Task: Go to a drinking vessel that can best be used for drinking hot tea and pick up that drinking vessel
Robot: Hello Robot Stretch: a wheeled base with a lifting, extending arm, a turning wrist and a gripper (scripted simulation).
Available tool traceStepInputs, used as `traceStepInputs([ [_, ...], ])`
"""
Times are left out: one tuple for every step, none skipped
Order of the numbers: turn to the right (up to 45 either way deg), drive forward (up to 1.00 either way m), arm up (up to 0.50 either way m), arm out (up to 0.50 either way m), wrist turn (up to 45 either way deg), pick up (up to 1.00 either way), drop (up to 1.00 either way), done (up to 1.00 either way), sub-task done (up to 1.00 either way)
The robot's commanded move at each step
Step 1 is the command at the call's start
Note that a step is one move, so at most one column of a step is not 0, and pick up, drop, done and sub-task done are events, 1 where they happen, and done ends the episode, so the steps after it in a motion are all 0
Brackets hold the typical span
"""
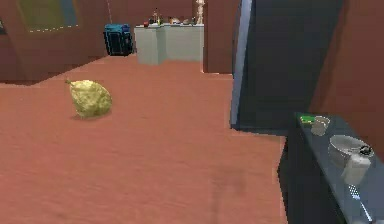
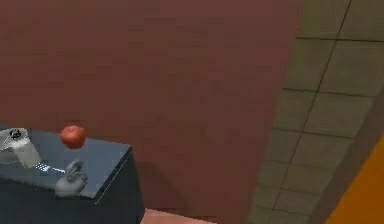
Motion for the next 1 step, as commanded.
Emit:
traceStepInputs([
  [0.0,0.25,0.00,0.00,0.0,0.00,0.00,0.00,0.00],
])
